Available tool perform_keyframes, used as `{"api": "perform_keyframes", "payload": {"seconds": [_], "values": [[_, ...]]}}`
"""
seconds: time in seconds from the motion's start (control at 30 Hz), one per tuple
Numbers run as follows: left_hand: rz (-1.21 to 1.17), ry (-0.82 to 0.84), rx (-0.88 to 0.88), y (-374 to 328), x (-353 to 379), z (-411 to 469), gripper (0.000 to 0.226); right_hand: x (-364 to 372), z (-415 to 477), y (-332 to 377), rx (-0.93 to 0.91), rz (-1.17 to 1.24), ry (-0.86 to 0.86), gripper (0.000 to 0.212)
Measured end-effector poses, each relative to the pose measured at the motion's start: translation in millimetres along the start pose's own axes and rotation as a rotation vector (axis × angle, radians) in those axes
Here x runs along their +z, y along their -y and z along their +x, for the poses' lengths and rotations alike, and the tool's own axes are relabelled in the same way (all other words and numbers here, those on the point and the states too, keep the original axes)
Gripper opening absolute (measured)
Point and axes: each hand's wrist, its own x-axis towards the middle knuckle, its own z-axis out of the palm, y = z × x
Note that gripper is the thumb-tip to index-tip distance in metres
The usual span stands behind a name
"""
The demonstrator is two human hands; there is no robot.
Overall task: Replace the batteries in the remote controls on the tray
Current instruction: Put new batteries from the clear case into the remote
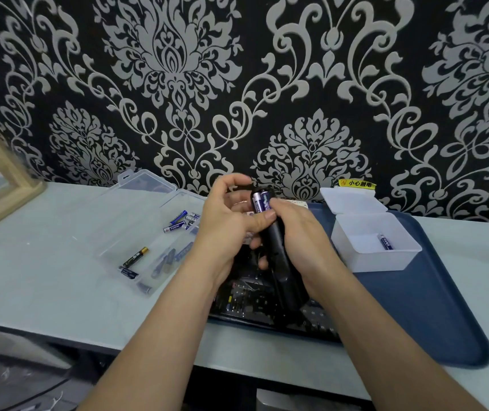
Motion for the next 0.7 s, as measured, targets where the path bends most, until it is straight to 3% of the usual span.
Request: {"api": "perform_keyframes", "payload": {"seconds": [0.07, 0.17, 0.4, 0.6, 0.7], "values": [[-0.032, 0.045, -0.027, 0, -3, 2, 0.054, 1, -4, 2, -0.005, -0.005, 0.036, 0.035], [-0.001, 0.053, -0.005, -1, -3, 2, 0.041, -4, -4, 1, -0.005, -0.035, 0.062, 0.035], [0.045, -0.176, 0.014, 0, 4, 1, 0.024, -26, 5, 1, 0.089, -0.138, 0.371, 0.020], [0.095, -0.181, 0.107, 7, 17, 5, 0.020, -40, 6, -2, -0.040, -0.403, 0.224, 0.016], [0.138, -0.069, 0.152, 12, 23, 6, 0.021, -51, 3, 1, -0.081, -0.461, 0.155, 0.014]]}}
